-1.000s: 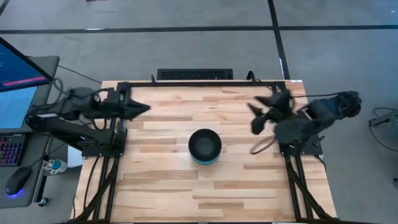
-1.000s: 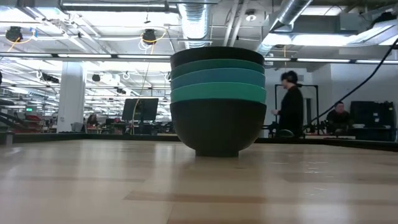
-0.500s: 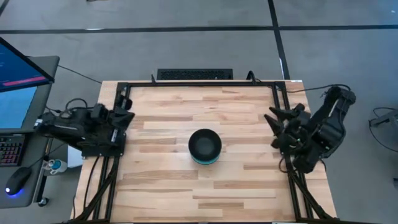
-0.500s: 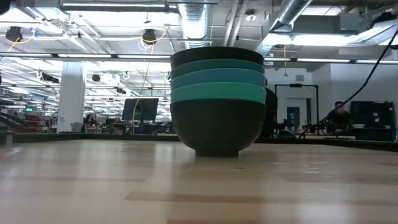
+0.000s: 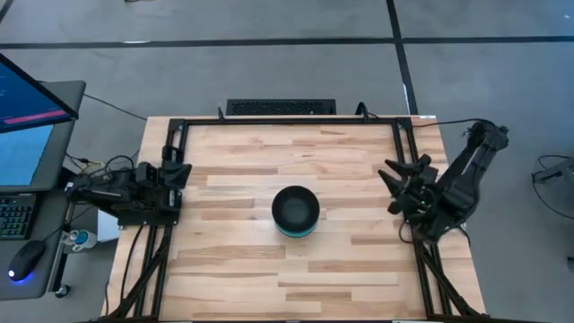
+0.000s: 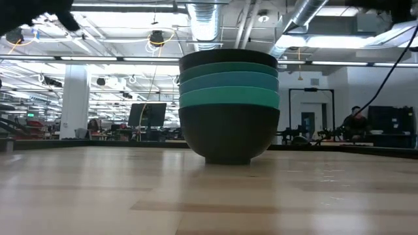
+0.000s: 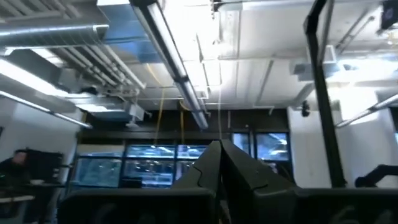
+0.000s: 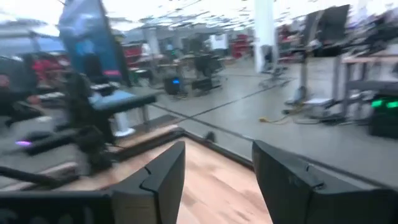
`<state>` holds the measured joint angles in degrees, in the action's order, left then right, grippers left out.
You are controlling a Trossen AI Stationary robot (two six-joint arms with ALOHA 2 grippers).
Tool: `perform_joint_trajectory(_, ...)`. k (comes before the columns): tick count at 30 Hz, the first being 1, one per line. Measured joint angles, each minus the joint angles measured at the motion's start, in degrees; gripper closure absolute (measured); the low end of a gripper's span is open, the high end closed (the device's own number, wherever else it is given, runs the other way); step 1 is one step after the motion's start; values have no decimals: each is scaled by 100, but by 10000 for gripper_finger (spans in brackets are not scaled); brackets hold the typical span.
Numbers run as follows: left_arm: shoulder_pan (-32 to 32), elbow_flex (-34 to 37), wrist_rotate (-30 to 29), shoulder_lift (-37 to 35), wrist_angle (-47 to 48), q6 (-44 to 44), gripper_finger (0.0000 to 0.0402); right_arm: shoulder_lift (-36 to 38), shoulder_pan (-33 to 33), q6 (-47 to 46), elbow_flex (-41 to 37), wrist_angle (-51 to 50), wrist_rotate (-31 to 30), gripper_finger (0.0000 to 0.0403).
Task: Nest bowls inside each other
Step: Return to Home Position
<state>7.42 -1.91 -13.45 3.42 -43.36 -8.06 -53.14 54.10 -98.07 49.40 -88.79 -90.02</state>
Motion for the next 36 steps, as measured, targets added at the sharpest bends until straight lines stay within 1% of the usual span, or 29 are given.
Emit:
perform_joint_trajectory(1,2,136,-79,-97,-43,21,400,-10,-105,-99,-168,76,-4,195)
perform_joint_trajectory(2,0,123,-216,-178,61,91,400,-10,-220,-224,-345,127,9,195)
perform_joint_trajectory(4,-2,125,-300,-300,374,203,400,-4,-460,-373,-637,204,37,193)
perform_joint_trajectory(7,-2,131,-385,-321,384,194,396,-35,-745,-455,-1010,465,427,193)
perform_joint_trajectory(9,-2,131,-389,-319,384,28,392,-95,-934,-565,-1164,769,368,194)
perform_joint_trajectory(12,0,134,-554,-319,690,-185,388,-110,-1135,-454,-1316,1126,24,195)
perform_joint_trajectory(14,0,134,-635,-317,975,-197,388,-197,-1277,-223,-1436,1309,5,194)
perform_joint_trajectory(16,0,135,-682,-317,1267,-171,388,-243,-1384,-262,-1609,1394,-2,193)
perform_joint_trajectory(19,0,137,-686,-313,1548,-20,388,-232,-1462,-1013,-2060,1577,-2,193)
perform_joint_trajectory(22,0,138,-688,-317,1529,65,388,-235,-1485,-1810,-2586,2179,30,193)
perform_joint_trajectory(25,0,140,-682,-317,1387,71,388,-221,-1483,-2087,-2899,2907,39,195)
perform_joint_trajectory(27,0,144,-681,-317,1297,75,388,-148,-1485,-2099,-2864,3060,33,195)
perform_joint_trajectory(29,0,144,-680,-317,1244,75,388,-53,-1508,-1890,-2621,2973,36,194)
perform_joint_trajectory(31,0,144,-680,-317,1198,58,388,113,-1552,-1439,-2186,2524,17,193)
perform_joint_trajectory(34,0,149,-774,-317,1220,41,388,321,-1640,-1341,-1461,1070,-2,193)
perform_joint_trajectory(36,-2,149,-893,-317,1231,34,388,498,-1695,-1499,-1005,83,-7,193)
